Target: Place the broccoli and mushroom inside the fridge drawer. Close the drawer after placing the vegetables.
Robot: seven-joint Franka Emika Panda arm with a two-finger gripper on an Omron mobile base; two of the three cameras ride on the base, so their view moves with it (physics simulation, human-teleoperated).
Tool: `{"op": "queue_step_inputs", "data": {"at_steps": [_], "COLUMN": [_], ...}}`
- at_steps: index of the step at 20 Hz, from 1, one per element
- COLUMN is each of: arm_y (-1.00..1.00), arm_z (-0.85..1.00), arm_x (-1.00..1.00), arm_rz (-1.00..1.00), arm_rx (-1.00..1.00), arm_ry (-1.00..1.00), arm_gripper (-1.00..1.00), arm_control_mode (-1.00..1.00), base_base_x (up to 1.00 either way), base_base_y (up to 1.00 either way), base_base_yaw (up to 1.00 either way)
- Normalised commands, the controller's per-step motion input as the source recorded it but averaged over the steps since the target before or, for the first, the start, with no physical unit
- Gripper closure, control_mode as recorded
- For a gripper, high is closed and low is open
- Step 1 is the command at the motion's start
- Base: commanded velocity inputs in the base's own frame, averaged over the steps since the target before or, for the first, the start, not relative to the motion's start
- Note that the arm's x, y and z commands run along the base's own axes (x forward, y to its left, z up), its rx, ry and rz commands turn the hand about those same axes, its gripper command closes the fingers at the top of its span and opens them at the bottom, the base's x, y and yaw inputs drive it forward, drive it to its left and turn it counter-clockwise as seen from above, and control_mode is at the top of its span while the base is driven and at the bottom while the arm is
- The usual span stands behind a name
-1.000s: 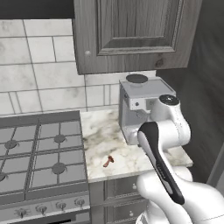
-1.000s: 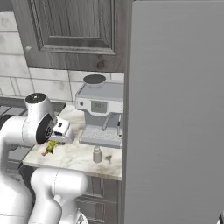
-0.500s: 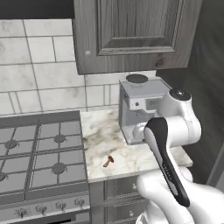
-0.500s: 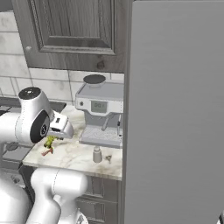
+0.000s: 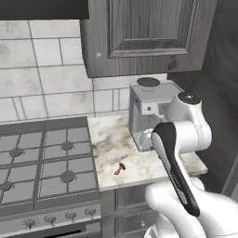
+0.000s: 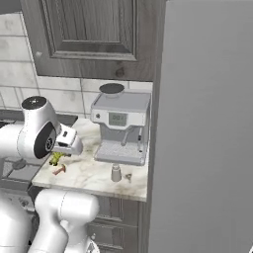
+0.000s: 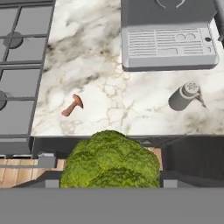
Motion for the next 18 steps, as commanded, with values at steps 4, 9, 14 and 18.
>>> {"op": "queue_step_inputs", "data": {"at_steps": [4,9,14,18], "arm_y": [0.0,0.0,0.0,0.0], "arm_z": [0.0,0.0,0.0,0.0], "arm_x": [0.0,0.0,0.0,0.0], "arm_rz": [0.0,0.0,0.0,0.0], "arm_rx": [0.0,0.0,0.0,0.0], "arm_ry": [0.0,0.0,0.0,0.0], "arm_gripper": [1.0,1.0,1.0,1.0], "arm_control_mode": [1.0,1.0,1.0,1.0], "base_base_x": [-0.61,-0.5,-0.55,-0.47], "base_base_y": [0.84,0.69,0.3,0.02], "base_base_yaw": [-0.35,-0.65,-0.81,-0.82]}}
